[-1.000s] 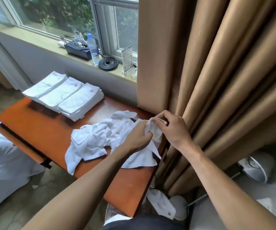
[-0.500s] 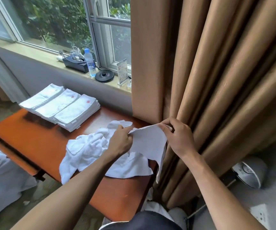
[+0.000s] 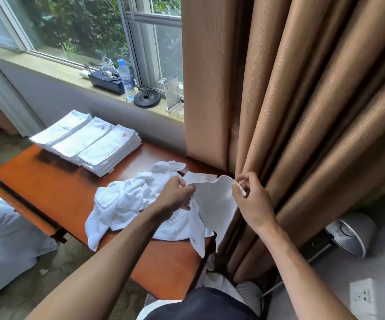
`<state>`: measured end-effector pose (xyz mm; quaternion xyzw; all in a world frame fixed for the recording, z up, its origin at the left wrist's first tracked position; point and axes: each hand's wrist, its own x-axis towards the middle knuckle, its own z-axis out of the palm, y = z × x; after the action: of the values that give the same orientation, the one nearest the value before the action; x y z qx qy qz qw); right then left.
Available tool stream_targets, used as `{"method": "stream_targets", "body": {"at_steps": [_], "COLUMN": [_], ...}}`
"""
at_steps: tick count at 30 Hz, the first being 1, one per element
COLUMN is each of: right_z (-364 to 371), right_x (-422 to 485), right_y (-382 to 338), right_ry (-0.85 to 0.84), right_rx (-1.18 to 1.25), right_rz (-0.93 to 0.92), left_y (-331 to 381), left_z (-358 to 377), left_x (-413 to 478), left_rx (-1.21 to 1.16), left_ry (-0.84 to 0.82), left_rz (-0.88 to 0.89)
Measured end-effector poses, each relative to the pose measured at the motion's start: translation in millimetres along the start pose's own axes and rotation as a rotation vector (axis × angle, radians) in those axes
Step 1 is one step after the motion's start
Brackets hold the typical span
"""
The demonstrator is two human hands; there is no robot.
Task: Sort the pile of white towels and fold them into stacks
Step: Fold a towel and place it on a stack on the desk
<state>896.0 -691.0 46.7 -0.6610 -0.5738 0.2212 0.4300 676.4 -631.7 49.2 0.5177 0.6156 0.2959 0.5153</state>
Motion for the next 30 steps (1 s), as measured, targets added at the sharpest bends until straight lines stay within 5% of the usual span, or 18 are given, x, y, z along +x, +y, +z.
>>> {"method": "stream_targets", "body": {"at_steps": [10, 22, 30], "right_z": [16, 17, 25], "right_x": [-21, -41, -42], "right_y": [-3, -2, 3], "right_ry": [-0.303, -0.343, -0.31], "right_rx": [0.095, 0.184, -0.047], "right_rz": [-0.074, -0.034, -0.076], "left_y": [-2, -11, -20], "left_z": [46, 53, 54], "left_x": [-17, -22, -23], "left_rx": [-0.302, -0.425, -0.474], "left_ry": [0.058, 0.169, 0.118], "left_rz": [-0.075, -0.054, -0.086]}}
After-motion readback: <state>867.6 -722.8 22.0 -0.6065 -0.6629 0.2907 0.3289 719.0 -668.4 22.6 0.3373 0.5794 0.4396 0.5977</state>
